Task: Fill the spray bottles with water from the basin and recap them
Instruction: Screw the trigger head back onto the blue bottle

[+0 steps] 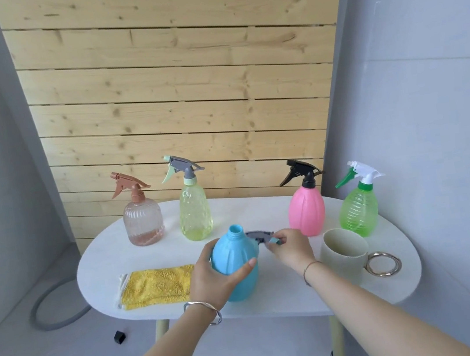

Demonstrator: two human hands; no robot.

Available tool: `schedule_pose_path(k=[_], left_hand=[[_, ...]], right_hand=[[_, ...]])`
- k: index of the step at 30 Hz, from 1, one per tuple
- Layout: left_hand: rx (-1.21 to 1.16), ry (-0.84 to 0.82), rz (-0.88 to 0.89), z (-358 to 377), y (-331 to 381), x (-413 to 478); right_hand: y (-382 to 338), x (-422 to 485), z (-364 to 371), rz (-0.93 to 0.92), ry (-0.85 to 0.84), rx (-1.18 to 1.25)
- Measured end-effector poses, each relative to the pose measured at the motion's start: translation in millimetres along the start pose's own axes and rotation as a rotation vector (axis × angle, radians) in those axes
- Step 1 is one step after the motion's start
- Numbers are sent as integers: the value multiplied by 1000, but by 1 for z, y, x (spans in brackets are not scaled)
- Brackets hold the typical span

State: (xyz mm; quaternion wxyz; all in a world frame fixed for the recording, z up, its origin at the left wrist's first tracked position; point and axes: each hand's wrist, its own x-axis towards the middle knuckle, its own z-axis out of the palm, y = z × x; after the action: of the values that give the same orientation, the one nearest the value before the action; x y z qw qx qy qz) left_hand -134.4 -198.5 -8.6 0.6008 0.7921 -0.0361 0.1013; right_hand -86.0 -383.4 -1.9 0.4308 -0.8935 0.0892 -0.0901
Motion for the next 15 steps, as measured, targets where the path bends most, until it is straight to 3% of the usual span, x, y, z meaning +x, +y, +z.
schedule_pose_path(k=[4,8,15], left_hand=[[20,-16,-18,5,-4,0],[9,-18,-28,11,-4,0],[62,-105,-23,11,-3,3]], right_hand=[[-32,1,-28,34,69,500],[-63,-5,-50,-17,-8,869],[-108,-21,-73,-207,-72,1061]])
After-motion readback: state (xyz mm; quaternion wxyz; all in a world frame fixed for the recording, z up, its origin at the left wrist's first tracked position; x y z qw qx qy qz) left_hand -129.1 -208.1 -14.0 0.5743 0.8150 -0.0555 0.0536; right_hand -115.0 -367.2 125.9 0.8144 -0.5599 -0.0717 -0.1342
